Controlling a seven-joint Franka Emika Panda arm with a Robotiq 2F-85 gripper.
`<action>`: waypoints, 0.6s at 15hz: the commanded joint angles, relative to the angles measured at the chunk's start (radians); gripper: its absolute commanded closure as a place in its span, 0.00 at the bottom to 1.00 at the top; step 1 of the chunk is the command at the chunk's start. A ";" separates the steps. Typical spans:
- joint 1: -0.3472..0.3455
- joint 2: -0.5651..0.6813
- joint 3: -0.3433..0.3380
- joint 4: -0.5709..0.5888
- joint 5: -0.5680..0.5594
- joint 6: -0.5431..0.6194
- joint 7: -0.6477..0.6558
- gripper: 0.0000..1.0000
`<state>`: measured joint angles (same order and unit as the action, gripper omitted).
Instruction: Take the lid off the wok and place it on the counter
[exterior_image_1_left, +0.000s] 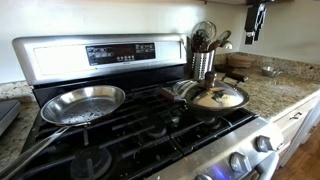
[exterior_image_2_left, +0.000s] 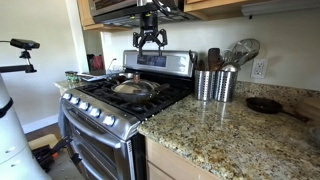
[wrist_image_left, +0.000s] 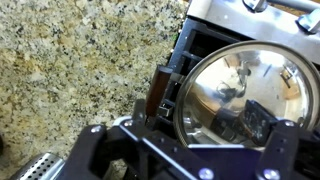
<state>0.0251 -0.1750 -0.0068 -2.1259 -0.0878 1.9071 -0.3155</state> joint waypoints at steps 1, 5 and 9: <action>0.001 -0.004 -0.001 0.004 0.000 -0.003 -0.001 0.00; 0.018 0.021 0.024 -0.014 0.025 0.066 0.066 0.00; 0.040 0.048 0.073 -0.043 0.055 0.132 0.180 0.00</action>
<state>0.0424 -0.1330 0.0454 -2.1350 -0.0507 1.9806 -0.2172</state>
